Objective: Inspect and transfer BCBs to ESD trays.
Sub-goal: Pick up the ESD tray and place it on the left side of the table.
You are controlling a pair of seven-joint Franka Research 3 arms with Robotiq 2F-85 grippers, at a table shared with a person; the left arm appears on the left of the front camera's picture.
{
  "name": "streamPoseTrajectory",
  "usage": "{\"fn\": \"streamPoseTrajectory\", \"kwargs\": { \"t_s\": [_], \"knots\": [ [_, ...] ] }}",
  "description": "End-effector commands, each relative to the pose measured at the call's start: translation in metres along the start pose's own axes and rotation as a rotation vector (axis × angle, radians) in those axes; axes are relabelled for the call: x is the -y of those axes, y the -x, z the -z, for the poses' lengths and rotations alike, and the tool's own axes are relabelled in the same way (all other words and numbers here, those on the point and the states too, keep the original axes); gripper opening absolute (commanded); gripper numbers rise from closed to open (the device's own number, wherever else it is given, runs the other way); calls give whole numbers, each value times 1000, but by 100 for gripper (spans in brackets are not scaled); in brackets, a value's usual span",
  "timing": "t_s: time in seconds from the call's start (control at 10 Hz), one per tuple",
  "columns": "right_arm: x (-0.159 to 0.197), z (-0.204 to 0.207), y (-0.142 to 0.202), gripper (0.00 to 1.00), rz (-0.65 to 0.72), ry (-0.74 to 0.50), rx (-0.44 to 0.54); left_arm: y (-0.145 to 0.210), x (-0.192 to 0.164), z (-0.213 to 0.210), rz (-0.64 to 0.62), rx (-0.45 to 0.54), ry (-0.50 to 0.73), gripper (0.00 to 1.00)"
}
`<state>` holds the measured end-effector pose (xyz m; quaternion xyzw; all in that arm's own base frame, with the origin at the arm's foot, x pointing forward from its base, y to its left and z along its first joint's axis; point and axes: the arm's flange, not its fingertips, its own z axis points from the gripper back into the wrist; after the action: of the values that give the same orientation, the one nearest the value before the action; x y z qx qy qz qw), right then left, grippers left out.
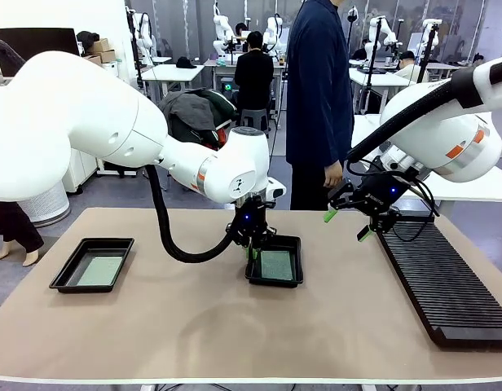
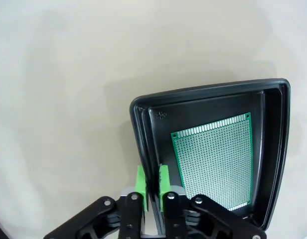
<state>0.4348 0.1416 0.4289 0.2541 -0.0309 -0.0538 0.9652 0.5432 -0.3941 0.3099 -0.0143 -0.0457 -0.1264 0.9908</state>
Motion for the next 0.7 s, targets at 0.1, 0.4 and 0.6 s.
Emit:
{"fn": "streamPoseTrajectory", "kwargs": {
  "t_s": [0.1,0.4,0.6],
  "knots": [
    [-1,1,-3,100,13,19,0,-3,-1,1,2,-11,16,0],
    [-1,1,-3,100,13,19,0,-1,-2,1,-14,-8,16,0],
    [-1,1,-3,100,13,19,0,0,0,0,-2,-1,0,0]
  ]
}}
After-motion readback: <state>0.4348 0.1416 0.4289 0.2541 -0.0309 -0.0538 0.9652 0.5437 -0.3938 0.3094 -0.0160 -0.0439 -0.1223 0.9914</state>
